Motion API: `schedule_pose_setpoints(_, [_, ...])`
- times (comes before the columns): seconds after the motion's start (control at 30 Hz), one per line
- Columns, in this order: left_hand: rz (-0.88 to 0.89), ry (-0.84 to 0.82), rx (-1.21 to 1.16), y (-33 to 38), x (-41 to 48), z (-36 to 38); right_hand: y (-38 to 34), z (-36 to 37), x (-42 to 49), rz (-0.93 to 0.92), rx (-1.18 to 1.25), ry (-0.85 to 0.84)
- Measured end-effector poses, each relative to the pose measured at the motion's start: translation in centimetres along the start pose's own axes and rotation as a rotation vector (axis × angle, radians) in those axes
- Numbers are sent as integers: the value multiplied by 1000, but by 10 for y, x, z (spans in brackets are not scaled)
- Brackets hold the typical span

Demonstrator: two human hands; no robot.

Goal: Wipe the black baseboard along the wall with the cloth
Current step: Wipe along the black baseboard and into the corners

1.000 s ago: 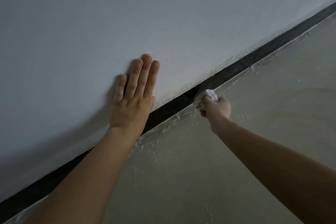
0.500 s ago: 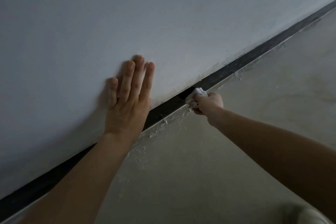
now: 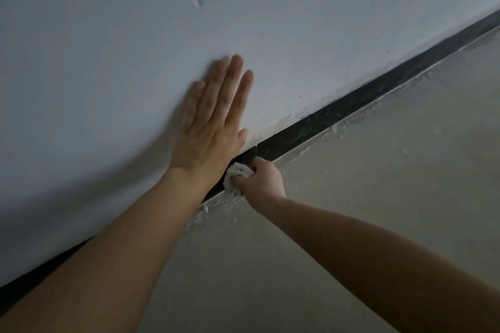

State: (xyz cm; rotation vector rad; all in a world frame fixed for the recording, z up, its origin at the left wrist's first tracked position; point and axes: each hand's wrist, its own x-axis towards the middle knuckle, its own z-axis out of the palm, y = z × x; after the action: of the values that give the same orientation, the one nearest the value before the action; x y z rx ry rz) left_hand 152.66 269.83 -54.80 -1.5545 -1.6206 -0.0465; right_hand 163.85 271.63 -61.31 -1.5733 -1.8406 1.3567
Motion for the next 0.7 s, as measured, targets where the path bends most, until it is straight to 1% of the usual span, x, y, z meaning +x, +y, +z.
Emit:
schedule_pose_setpoints(0.1, [-77, -18, 134, 10, 5, 8, 6, -13, 9, 5, 42, -12])
schedule_pose_setpoints(0.2, [-84, -26, 217, 12, 5, 12, 16, -29, 25, 22, 35, -25])
schedule_pose_setpoints(0.33, [-88, -47, 267, 11, 6, 12, 31, -53, 51, 142, 114, 87])
schedule_pose_setpoints(0.4, [-104, -63, 272, 12, 6, 11, 34, -70, 59, 141, 131, 90])
schedule_pose_setpoints(0.47, [-124, -76, 298, 15, 6, 10, 35, -83, 58, 96, 92, 19])
schedule_pose_setpoints(0.53, [-142, -89, 332, 17, 5, 9, 37, -84, 51, 81, 86, -97])
schedule_pose_setpoints(0.63, [-195, -130, 309, 25, 8, 6, 46, -67, 35, 118, 130, -265])
schedule_pose_setpoints(0.7, [-241, -160, 274, 34, 11, 1, 47, -53, 27, 153, 173, -318])
